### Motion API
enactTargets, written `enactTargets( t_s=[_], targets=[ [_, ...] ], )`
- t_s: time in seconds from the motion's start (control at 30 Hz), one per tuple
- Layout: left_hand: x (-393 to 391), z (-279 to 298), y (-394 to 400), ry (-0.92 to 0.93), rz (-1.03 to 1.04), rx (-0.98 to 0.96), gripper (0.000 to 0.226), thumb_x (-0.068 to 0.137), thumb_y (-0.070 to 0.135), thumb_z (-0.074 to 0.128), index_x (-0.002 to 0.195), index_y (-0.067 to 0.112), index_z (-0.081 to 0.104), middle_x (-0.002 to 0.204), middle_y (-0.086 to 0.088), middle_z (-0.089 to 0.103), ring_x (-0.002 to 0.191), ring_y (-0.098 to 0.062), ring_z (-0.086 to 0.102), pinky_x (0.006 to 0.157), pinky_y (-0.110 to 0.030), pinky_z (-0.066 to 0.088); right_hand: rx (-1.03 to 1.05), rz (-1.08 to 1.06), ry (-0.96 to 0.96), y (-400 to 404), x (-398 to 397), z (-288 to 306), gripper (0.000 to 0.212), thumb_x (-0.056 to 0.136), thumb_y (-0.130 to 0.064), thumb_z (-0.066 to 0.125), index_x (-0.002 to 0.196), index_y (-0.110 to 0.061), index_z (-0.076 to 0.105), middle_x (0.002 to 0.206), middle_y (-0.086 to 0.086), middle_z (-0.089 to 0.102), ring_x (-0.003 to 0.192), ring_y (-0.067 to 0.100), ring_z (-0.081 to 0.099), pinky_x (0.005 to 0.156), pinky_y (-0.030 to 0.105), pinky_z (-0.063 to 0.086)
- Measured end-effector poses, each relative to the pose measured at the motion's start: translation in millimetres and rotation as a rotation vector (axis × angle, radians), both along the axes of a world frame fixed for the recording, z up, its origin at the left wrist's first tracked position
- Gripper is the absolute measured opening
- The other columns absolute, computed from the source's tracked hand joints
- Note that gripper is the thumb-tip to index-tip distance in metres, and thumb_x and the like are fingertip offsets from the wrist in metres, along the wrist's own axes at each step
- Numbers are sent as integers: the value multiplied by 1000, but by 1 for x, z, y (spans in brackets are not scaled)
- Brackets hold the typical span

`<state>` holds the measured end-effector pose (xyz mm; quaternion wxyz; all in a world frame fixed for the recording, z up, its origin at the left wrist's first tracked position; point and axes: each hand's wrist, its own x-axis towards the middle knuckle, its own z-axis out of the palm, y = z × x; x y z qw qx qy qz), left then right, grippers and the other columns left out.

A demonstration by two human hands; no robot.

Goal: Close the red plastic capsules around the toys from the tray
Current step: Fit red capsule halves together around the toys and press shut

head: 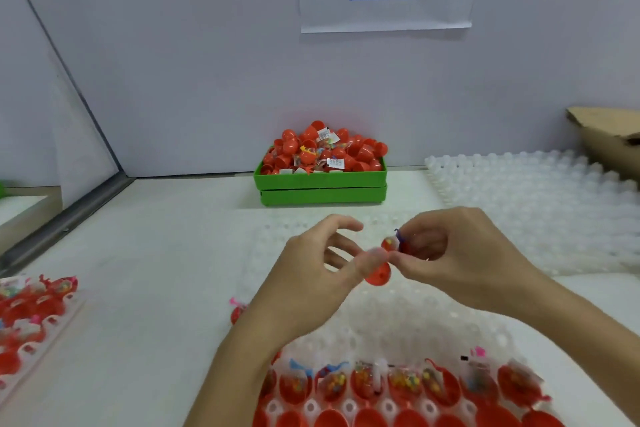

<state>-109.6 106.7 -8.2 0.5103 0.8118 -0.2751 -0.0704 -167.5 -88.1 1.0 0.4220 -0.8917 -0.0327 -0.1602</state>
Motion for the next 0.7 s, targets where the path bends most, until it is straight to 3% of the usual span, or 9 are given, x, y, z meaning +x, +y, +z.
enactTargets(
  t_s=[0.1, 0.23, 0.4, 0.6, 0.7],
  targets=[
    [-11, -8, -15, 23, -123, 75, 65, 62, 45, 89, 116, 39, 55, 98, 13, 67, 85, -4, 69, 75, -21, 58, 171, -89, -5, -8, -14, -13, 13, 76, -31, 80, 74, -19, 75, 67, -2, 74, 63, 20, 73, 68, 45, 60],
    [-20, -12, -29, -90, -75, 10, 31, 77, 14, 82, 100, 24, 64, 87, 8, 70, 79, -4, 68, 68, -17, 54, 305, -104, -20, -6, -22, -27, 10, 76, -27, 81, 76, -19, 75, 72, -1, 75, 69, 17, 73, 70, 38, 61],
    [-21, -12, -28, -100, -96, -40, 23, 79, 7, 78, 92, 23, 67, 84, 11, 70, 74, -8, 68, 67, -16, 53, 517, -46, -19, -10, -27, -29, 16, 77, -21, 79, 90, -27, 73, 85, 0, 78, 81, 19, 75, 74, 39, 62],
    [-20, -10, -26, -21, -113, -124, 22, 80, 7, 78, 90, 25, 71, 85, 8, 73, 79, -10, 69, 69, -20, 55, 510, 34, -67, -13, -32, -29, 26, 84, -12, 74, 95, -35, 71, 87, 2, 77, 79, 21, 75, 66, 27, 60],
    [-19, -7, -24, -11, -117, -147, 20, 81, 7, 78, 91, 24, 72, 84, 7, 73, 79, -10, 69, 71, -23, 57, 507, 48, -103, -11, -32, -30, 23, 84, -17, 74, 97, -35, 70, 88, 1, 78, 82, 20, 75, 68, 27, 60]
  ],
)
